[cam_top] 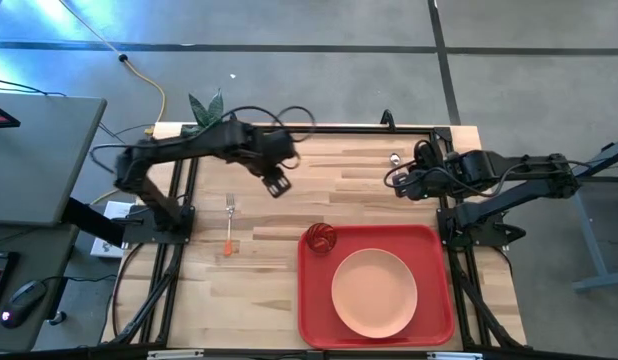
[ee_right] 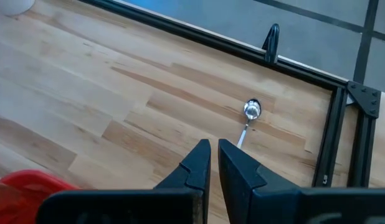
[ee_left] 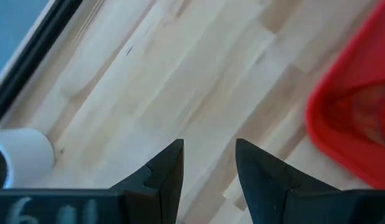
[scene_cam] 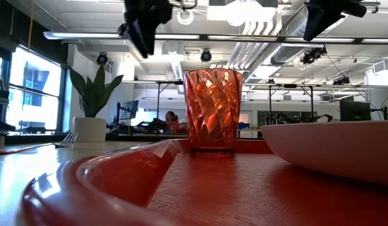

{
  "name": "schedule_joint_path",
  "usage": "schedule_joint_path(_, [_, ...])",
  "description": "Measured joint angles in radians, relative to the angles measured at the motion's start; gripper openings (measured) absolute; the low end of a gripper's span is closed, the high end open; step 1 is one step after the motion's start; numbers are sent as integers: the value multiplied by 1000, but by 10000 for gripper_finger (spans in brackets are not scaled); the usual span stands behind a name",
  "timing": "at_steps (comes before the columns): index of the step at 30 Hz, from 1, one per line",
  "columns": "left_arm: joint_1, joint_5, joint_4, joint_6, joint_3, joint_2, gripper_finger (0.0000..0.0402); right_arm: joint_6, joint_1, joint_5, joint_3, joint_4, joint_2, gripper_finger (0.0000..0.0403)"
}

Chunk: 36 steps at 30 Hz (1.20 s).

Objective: Pick and place plate/cup/fork/spoon on tray
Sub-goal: Put the orange fork to the right of the light orange plate on the red tray

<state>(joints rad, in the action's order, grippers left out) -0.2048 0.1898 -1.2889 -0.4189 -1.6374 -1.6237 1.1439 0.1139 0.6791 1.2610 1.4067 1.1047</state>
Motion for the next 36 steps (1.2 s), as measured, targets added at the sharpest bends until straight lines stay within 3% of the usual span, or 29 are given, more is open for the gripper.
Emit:
schedule_joint_path(6, [-125, 4, 78, -50, 341, 169, 136, 43, 0, 23, 0, -13, 0, 24])
schedule_joint_path(9, [-190, -3, 87, 8, 484, 217, 136, 46, 0, 35, 0, -39, 0, 24])
schedule_joint_path(14, [-314, -108, 135, 68, 674, 234, 136, -40, 0, 50, 0, -120, 6, 24])
schedule_joint_path(22, [-419, -154, 239, 4, 756, 230, 172, -175, -1, 80, 1, -306, 20, 24])
schedule_joint_path(25, [-441, -231, 334, 3, 789, 230, 194, -200, -5, 79, 1, -328, 24, 24])
schedule_joint_path(28, [-458, -316, 384, 3, 816, 221, 211, -175, -9, 75, 1, -323, 32, 24])
schedule_joint_path(36, [-465, -326, 362, 9, 887, 214, 223, -140, -9, 20, 1, -328, 74, 24])
